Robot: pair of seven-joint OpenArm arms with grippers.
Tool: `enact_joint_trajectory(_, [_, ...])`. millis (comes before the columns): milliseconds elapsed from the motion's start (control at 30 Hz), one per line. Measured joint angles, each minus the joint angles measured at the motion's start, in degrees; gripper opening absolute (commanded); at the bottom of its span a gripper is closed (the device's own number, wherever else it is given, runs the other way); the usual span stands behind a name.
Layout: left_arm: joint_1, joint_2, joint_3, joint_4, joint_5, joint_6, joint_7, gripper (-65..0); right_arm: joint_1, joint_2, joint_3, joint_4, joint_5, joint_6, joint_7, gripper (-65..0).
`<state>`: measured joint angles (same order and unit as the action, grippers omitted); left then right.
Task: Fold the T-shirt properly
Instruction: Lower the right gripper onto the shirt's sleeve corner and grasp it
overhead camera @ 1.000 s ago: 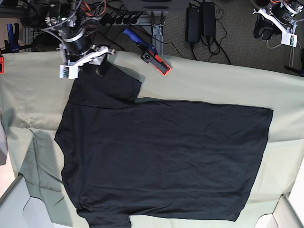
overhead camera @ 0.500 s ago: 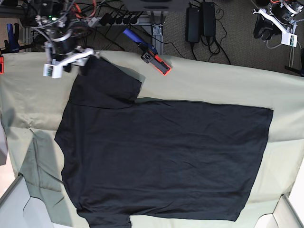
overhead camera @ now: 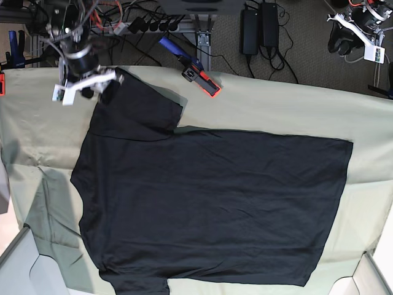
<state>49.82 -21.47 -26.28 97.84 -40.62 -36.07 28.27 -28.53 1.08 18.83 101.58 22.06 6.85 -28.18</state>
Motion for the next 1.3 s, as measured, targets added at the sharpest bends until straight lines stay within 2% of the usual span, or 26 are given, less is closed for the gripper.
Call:
enact_joint_trajectory(367, [0.0, 0.0, 0.0, 0.0, 0.0, 0.0, 0.0, -39.4, 0.1, -2.4, -8.3, 0.5, -1.1, 0.4, 0.1, -32.9])
enact_joint_trajectory(567, [0.0, 0.0, 0.0, 0.0, 0.1, 0.0, 0.0, -39.4, 0.0, -3.8, -9.6, 0.6, -2.2, 0.4, 0.0, -33.2])
enact_joint_trajectory(600, [0.0, 0.0, -0.1, 0.0, 0.1, 0.0, 0.0, -39.4, 0.0, -3.8, -9.6, 0.6, -2.5, 0.4, 0.0, -35.4])
enact_joint_trajectory(633, [0.0, 0.0, -0.4, 0.0, 0.1, 0.0, 0.0, -39.4, 0.0, -3.8, -9.6, 0.6, -3.5, 0.4, -0.1, -40.4])
enact_joint_trajectory(700, [0.0, 0.0, -1.6, 0.4, 0.1, 0.0, -0.3, -39.4, 0.0, -3.8, -9.6, 0.6, -6.1, 0.5, -0.6, -58.3])
enact_joint_trajectory(733, [0.0, 0.0, -2.2, 0.8, 0.0, 0.0, -1.3, -39.4, 0.0, -3.8, -9.6, 0.6, -7.3, 0.5, -0.6, -65.0])
enact_joint_trajectory(800, [0.0, -0.1, -3.4, 2.2, -1.2, 0.0, -3.0, -39.4, -0.1, -3.6, -9.6, 0.6, -8.9, 0.5, -0.5, -65.0])
enact_joint_trajectory(867, [-0.9, -0.3, -4.9, 3.4, -1.6, 0.0, -1.9, -39.4, -0.1, -3.0, -9.6, 0.7, -10.3, 0.6, -0.8, -65.0])
enact_joint_trajectory(1033, [-9.3, -0.4, -8.4, 3.5, -5.0, 4.8, 9.6, -37.8, -0.2, -1.4, -9.6, 0.7, -10.3, 0.7, -1.5, -65.0])
enact_joint_trajectory(1300, [-21.2, -2.1, -8.7, -6.1, -8.2, 5.2, 10.5, -36.4, -0.2, -1.1, -9.7, 0.8, -11.4, 1.1, -1.7, -65.0])
